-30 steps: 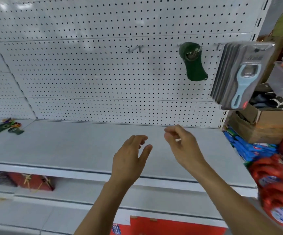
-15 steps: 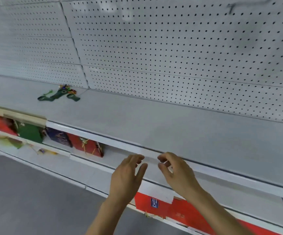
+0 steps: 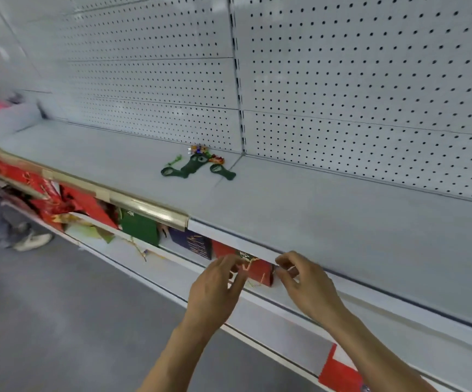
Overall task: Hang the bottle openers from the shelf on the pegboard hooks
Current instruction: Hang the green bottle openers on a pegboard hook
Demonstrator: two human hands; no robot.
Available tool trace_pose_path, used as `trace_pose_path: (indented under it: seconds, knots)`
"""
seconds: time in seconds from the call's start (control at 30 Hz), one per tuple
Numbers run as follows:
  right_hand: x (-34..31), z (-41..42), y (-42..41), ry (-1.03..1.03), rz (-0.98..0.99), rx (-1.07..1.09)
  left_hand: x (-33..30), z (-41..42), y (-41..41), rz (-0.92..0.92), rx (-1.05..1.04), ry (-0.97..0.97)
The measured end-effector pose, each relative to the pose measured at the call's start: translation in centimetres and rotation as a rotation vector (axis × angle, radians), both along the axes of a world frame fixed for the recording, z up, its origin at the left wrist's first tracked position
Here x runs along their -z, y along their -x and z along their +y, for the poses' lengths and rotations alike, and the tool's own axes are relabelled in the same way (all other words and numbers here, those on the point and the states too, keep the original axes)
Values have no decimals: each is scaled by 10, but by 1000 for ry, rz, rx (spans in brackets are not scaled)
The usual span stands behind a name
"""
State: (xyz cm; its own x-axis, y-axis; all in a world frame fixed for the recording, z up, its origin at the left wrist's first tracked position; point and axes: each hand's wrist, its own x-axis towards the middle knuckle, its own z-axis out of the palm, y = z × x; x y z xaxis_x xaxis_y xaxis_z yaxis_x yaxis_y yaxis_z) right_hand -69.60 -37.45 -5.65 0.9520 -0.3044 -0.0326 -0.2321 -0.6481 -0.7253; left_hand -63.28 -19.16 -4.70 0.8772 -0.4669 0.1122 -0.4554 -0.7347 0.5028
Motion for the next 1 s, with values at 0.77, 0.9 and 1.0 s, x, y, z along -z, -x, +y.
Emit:
trace_pose_path:
  seconds: [0.77, 0.9, 1.0]
  knots:
    - [8, 0, -405, 303, 155, -28, 17, 36, -419, 64, -158, -157]
    - [14, -2, -425, 412, 262, -41, 16, 42, -462, 105, 23, -507]
    - [13, 1, -428, 555, 265, -73, 15, 37, -469, 26, 96, -662]
